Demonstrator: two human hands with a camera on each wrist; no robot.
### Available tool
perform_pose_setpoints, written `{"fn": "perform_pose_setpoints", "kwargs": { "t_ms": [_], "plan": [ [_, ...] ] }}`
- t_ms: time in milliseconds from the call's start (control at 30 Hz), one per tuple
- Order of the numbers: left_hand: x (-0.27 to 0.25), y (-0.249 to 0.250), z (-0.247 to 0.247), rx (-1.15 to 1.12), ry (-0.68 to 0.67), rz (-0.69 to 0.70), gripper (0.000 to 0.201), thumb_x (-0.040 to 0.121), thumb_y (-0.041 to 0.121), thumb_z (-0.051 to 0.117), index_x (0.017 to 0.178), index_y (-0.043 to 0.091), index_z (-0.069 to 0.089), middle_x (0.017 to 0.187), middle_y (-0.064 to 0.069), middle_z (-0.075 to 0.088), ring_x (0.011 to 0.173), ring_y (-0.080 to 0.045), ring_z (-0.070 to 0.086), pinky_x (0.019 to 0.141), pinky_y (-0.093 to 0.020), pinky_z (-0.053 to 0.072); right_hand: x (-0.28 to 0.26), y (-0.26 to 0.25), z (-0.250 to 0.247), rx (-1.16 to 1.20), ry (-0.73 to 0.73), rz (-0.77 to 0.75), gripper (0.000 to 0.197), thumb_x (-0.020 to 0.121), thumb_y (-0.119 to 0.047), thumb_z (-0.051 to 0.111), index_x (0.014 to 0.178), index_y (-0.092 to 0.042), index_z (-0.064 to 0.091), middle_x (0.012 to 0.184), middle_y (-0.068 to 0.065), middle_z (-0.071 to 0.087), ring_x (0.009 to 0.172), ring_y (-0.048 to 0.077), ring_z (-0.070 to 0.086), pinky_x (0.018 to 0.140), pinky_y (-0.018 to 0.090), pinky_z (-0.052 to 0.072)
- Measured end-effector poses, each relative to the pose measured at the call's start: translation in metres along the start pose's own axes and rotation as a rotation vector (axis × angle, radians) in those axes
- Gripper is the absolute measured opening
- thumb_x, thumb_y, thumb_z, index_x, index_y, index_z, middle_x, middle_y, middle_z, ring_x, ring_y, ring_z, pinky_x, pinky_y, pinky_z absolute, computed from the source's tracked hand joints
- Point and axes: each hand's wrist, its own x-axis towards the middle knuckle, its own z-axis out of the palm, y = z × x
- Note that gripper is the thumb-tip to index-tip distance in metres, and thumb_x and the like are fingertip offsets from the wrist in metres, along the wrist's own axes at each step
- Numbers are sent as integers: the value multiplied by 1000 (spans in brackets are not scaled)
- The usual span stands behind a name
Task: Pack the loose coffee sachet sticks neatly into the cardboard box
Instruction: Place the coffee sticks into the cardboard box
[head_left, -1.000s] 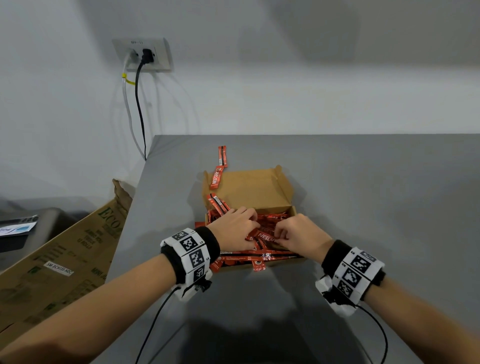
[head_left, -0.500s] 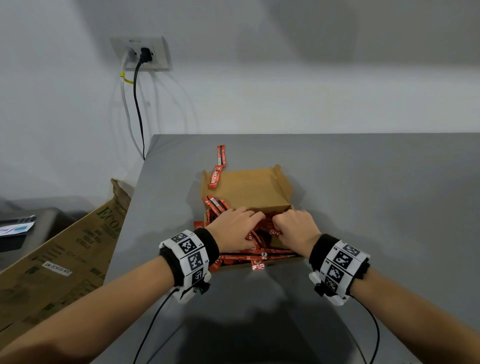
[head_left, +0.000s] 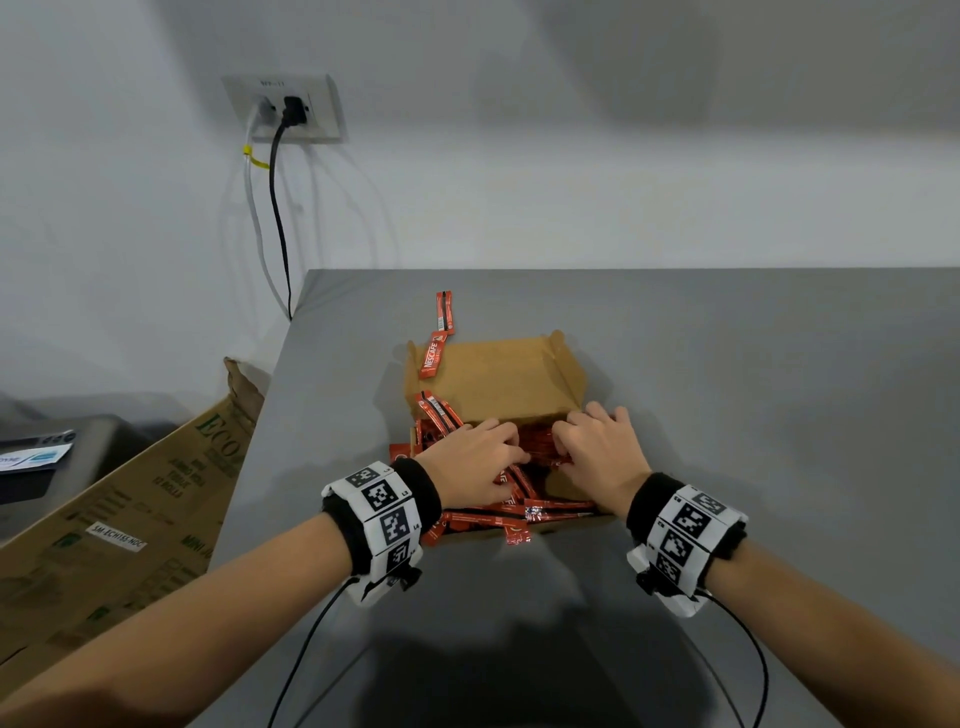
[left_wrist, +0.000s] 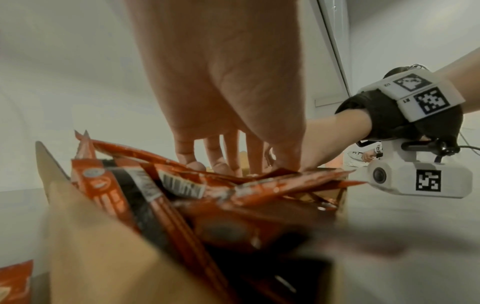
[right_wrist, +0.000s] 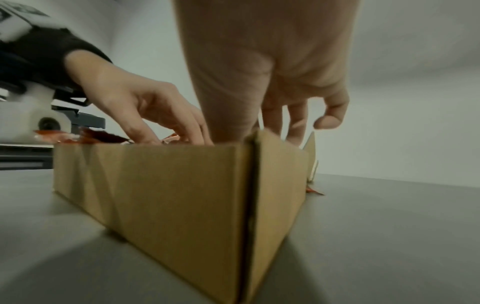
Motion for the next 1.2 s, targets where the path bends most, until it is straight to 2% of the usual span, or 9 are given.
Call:
{"fn": "perform_pose_setpoints", "kwargs": {
  "t_ms": [67, 167, 333, 667, 833, 933, 1000, 1067, 1200],
  "plan": [
    [0, 0, 0, -16, -1, 1, 46, 92, 30, 51, 136, 19, 46, 127, -1, 45, 112, -14, 43, 93, -29, 42, -3, 5, 4, 58, 54, 48, 35, 54, -21, 84, 77, -16, 58, 86, 4, 56, 83, 27, 53, 65, 40, 43],
    [0, 0, 0, -25, -9, 1, 45, 92, 29, 51, 135, 18, 47, 127, -1, 45, 111, -14, 42, 93, -29, 42, -6, 15, 8, 256, 24, 138, 43, 70, -22, 76, 102, -15, 48, 108, 5, 40, 99, 23, 43, 76, 39, 47],
    [1, 0, 0, -51, -26, 0, 46, 91, 28, 52, 134, 14, 49, 124, -1, 44, 109, -14, 43, 94, -31, 43, -4, 23, 17, 472, -5, 176, 36, 76, -13, 72, 86, -16, 38, 92, 2, 43, 79, 22, 50, 68, 27, 38],
    [1, 2, 2, 16, -21, 19, 42, 93, 29, 46, 130, 10, 51, 123, -3, 42, 108, -14, 42, 91, -30, 44, -2, 19, 20, 442, 21, 239, 23, 82, -14, 65, 74, -15, 43, 85, 4, 48, 77, 27, 53, 68, 34, 46],
    [3, 2, 4, 57, -40, 12, 39, 94, 30, 44, 125, 9, 53, 122, -3, 43, 107, -15, 41, 91, -31, 43, -7, 17, 15, 359, 24, 230, 26, 78, -27, 71, 85, -15, 49, 101, 2, 44, 93, 24, 50, 74, 36, 47],
    [3, 2, 4, 95, -38, 15, 40, 94, 30, 43, 126, 9, 52, 125, -4, 43, 110, -17, 41, 93, -33, 42, -8, 13, 13, 191, 94, 169, 36, 67, -33, 78, 91, -17, 58, 112, 4, 48, 104, 26, 47, 84, 43, 43],
    [3, 2, 4, 105, -35, 17, 40, 94, 30, 42, 128, 10, 51, 126, -4, 43, 110, -17, 41, 93, -32, 42, -7, 11, 12, 135, 163, 118, 37, 54, -33, 85, 81, -18, 63, 103, 7, 55, 96, 29, 53, 80, 45, 42],
    [3, 3, 4, 113, -30, 26, 41, 94, 31, 42, 129, 11, 50, 126, -4, 43, 109, -17, 42, 93, -32, 42, -6, 8, 12, 101, 174, 39, 34, 48, -36, 87, 69, -21, 64, 88, 3, 58, 83, 27, 55, 71, 42, 42],
    [2, 2, 3, 119, -20, 37, 40, 95, 31, 41, 131, 14, 49, 126, -3, 43, 109, -16, 41, 92, -30, 40, -4, 3, 14, 96, 111, -58, 30, 52, -35, 88, 68, -21, 67, 80, -1, 59, 80, 24, 56, 68, 42, 41]
  ]
}}
